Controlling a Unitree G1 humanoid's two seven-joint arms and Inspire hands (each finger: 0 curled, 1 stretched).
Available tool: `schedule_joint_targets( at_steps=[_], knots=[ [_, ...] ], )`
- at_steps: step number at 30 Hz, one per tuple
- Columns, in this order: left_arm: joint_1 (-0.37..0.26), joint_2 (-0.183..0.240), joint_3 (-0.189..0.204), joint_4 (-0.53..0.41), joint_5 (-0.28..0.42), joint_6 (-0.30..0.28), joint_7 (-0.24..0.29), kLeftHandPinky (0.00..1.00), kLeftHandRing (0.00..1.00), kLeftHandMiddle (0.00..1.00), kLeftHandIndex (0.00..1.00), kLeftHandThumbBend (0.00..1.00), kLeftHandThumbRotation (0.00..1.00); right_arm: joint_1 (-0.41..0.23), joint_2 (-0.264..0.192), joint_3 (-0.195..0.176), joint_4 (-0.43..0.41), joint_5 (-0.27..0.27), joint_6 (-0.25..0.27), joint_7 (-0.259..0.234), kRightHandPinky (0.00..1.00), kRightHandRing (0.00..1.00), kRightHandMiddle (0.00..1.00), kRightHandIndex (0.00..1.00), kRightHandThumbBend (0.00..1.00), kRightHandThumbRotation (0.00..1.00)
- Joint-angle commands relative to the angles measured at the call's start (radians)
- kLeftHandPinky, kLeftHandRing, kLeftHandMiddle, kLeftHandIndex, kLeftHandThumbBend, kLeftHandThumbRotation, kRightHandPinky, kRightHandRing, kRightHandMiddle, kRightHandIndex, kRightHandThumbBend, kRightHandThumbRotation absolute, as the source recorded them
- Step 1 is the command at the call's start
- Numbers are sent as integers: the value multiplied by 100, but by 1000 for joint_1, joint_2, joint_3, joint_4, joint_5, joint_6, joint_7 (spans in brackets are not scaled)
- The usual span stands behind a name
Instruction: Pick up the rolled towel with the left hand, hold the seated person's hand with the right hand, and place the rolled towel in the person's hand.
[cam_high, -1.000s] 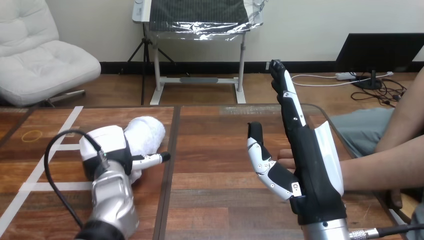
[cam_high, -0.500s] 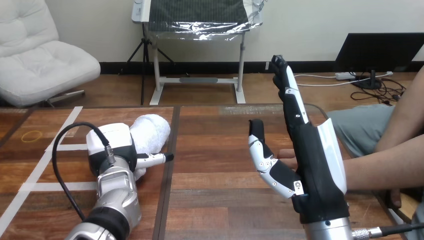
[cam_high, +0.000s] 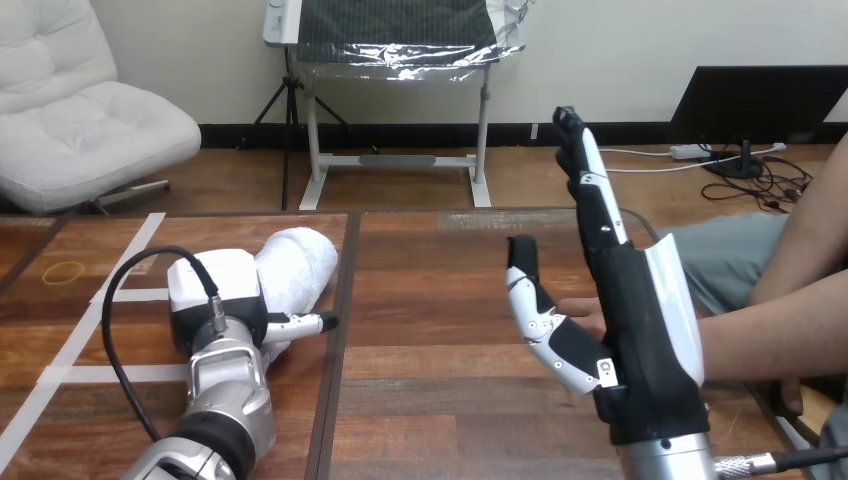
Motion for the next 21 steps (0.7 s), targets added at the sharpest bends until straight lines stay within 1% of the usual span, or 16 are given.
schedule_joint_targets(
  at_steps=[1,2,7,8,9,10,11,13,14,15,17,18,21],
  knots=[
    [1,-14,-25,52,-17,-21,-12,75,78,82,85,90,90,-19,11,-11,-53,13,0,5,100,100,99,100,0,0],
    [3,-12,-27,53,-18,-20,-3,75,77,82,84,89,90,-20,11,-11,-53,13,0,5,100,100,99,100,0,0],
    [9,-7,-40,60,-14,-17,28,57,61,68,75,87,84,-24,12,-11,-48,16,-6,5,100,100,99,100,0,0],
    [10,-5,-37,62,-20,-20,33,54,59,65,74,86,83,-24,12,-10,-48,16,-4,7,100,100,99,100,0,0],
    [10,-4,-34,63,-25,-23,36,51,56,63,72,84,76,-23,13,-9,-49,16,-3,7,100,100,99,100,0,0],
    [11,-3,-33,64,-29,-25,39,50,55,62,72,83,74,-23,13,-9,-50,17,-2,8,100,100,99,100,0,0],
    [11,-2,-19,63,-46,-31,48,49,54,61,71,82,72,-23,12,-7,-50,18,-2,10,100,100,99,100,0,0],
    [11,-1,-4,63,-68,-38,59,46,52,59,71,80,61,-24,11,-7,-50,19,-3,12,100,100,99,100,0,0],
    [17,3,8,59,-82,-55,84,44,51,58,71,80,57,-26,10,-6,-48,21,-6,13,100,100,99,100,0,0],
    [21,5,13,56,-92,-67,102,41,47,55,69,79,50,-26,10,-6,-47,22,-7,14,100,100,99,100,0,0],
    [29,12,13,54,-102,-92,136,35,42,50,68,77,38,-27,10,-6,-46,22,-9,15,100,100,99,100,0,0],
    [32,15,10,55,-103,-102,148,30,37,47,64,76,24,-28,10,-6,-45,22,-9,15,100,100,99,100,0,0],
    [43,25,11,54,-115,-139,187,27,34,44,60,75,12,-31,11,-5,-42,23,-11,14,100,100,99,100,0,0]
  ],
)
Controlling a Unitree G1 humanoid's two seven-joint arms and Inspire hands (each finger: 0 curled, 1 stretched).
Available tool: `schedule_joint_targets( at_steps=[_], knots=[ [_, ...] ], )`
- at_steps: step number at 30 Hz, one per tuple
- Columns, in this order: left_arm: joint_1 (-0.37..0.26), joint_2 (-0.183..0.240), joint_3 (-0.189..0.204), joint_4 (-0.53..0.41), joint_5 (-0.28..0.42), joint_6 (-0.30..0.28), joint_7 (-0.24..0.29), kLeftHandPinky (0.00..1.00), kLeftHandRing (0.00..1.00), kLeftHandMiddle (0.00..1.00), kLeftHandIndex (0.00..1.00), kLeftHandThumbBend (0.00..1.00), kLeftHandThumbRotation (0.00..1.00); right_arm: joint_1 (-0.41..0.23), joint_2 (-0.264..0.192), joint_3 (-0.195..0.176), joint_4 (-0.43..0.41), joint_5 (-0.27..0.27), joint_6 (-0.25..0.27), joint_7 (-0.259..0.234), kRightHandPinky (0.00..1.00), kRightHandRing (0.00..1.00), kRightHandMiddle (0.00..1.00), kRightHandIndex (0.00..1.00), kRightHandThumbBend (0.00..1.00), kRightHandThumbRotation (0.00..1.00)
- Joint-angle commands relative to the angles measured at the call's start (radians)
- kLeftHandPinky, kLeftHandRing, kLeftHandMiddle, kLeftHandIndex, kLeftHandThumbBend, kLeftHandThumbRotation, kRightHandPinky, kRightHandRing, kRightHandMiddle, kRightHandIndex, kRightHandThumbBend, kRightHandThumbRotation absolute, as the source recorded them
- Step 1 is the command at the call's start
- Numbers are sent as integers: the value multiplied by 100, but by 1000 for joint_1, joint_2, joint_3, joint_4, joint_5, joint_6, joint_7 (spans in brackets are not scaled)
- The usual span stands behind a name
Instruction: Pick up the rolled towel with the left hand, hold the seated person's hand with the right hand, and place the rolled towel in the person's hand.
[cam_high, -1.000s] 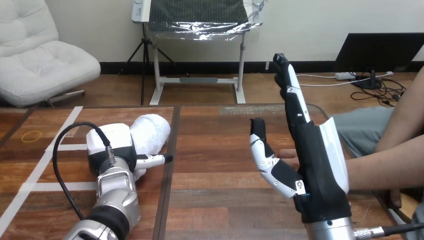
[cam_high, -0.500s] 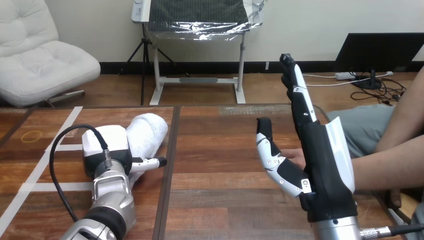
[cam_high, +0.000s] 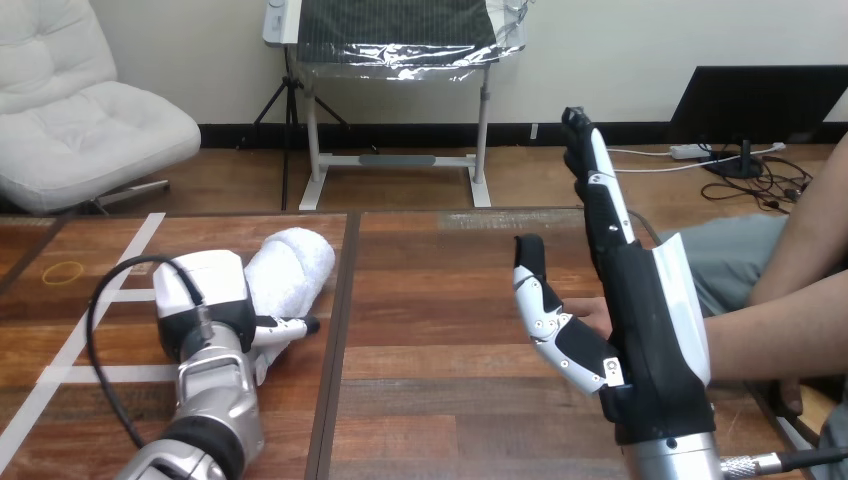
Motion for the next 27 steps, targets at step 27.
schedule_joint_targets(
  at_steps=[27],
  knots=[
    [82,39,10,22,-65,-276,239,24,29,38,50,67,0,-39,9,-7,-33,14,-15,8,100,94,93,100,0,0]
  ],
)
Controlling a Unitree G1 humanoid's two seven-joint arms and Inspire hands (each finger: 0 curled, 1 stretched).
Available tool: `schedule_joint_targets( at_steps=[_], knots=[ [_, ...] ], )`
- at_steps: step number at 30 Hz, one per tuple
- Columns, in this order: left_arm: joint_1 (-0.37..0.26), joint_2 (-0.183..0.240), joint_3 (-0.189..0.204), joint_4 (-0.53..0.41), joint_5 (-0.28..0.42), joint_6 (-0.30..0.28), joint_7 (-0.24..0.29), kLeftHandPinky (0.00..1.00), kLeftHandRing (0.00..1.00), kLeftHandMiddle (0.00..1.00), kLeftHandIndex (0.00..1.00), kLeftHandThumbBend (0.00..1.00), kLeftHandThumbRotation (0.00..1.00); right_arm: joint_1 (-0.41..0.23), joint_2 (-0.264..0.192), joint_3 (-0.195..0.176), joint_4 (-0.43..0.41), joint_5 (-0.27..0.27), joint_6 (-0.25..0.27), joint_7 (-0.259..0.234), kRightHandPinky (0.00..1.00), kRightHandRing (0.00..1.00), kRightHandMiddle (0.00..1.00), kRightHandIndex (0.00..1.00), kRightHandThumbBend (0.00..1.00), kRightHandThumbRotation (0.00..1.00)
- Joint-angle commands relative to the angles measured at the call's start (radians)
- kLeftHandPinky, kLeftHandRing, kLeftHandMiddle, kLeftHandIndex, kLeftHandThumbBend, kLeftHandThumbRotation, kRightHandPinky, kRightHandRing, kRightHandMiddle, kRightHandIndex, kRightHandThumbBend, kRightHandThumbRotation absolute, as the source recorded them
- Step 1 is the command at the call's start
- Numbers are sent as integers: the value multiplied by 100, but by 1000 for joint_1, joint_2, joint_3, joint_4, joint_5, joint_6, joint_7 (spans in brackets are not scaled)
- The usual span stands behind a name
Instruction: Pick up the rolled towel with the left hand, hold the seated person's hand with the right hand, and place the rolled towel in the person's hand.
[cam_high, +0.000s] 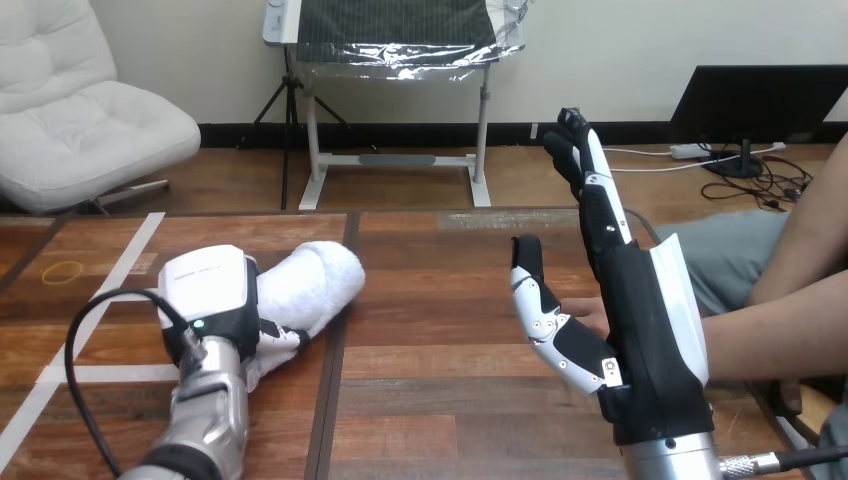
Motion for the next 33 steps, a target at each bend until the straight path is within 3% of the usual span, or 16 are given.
schedule_joint_targets(
  at_steps=[1,11,21,33],
  knots=[
    [12,10,-2,18,-7,-40,38,24,29,37,50,67,0,-39,9,-7,-33,10,-16,3,100,93,93,100,0,0],
    [25,20,-9,23,1,-102,92,25,28,35,46,66,0,-41,6,-8,-28,16,-27,3,100,90,90,100,0,0],
    [33,25,3,25,-13,-163,109,25,28,36,46,66,0,-39,8,-10,-32,11,-25,0,100,87,87,100,0,0],
    [78,26,117,-20,-163,-447,82,30,35,43,51,62,0,-37,5,-16,-32,10,-23,1,100,83,83,99,0,0]
  ],
)
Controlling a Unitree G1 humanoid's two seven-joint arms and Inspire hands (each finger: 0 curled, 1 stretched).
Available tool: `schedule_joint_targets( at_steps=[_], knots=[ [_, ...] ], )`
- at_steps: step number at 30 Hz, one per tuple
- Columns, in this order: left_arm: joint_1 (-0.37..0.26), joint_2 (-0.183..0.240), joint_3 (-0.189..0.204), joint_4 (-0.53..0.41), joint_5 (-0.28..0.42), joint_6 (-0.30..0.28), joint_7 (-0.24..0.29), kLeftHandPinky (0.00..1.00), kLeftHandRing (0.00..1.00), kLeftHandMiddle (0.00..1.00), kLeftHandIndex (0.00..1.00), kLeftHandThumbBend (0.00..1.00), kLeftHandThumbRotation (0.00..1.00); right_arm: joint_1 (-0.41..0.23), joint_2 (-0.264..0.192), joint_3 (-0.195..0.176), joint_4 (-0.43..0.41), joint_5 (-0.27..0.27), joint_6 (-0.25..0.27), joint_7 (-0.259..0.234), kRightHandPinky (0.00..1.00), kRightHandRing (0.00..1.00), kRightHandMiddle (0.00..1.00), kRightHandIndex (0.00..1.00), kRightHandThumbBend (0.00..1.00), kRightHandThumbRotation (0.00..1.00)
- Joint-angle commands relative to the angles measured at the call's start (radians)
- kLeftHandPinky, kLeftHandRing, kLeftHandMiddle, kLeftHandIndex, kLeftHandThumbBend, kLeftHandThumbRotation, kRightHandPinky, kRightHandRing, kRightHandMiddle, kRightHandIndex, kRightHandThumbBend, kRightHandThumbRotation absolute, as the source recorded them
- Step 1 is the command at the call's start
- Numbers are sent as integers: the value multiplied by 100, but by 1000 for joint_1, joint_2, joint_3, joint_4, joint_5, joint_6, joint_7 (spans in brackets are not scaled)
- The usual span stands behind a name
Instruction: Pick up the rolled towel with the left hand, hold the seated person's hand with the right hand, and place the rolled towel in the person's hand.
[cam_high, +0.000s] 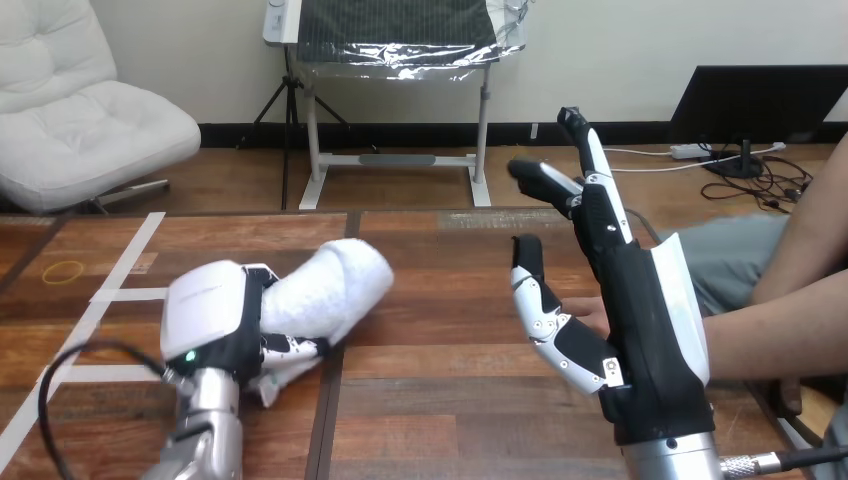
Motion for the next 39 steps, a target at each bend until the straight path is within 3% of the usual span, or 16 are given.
schedule_joint_targets(
  at_steps=[1,6,11,17,26,34,39],
  knots=[
    [-2,-4,77,-46,-90,-142,-35,30,36,43,51,62,0,-38,5,-14,-31,4,-19,-1,100,83,83,99,0,0],
    [21,-27,157,-72,-210,-264,-133,32,37,43,49,62,2,-40,4,-17,-28,4,-22,-2,100,82,83,99,0,0],
    [51,-67,243,-111,-353,-377,-266,35,38,43,49,66,9,-42,2,-20,-28,3,-22,-2,100,82,83,99,0,0],
    [84,-116,316,-163,-494,-482,-412,40,40,42,48,73,13,-43,5,-21,-33,2,-12,-1,100,83,84,99,0,0],
    [135,-168,358,-271,-612,-572,-582,42,41,42,48,78,21,-43,11,-28,-44,-4,10,-3,100,90,88,100,0,0],
    [195,-208,362,-399,-664,-607,-668,38,39,42,48,79,21,-46,12,-37,-50,-7,22,-8,100,94,91,100,0,0],
    [232,-223,355,-475,-663,-610,-686,37,39,42,48,79,20,-48,10,-45,-54,-8,29,-8,100,97,95,100,0,0]
  ],
)
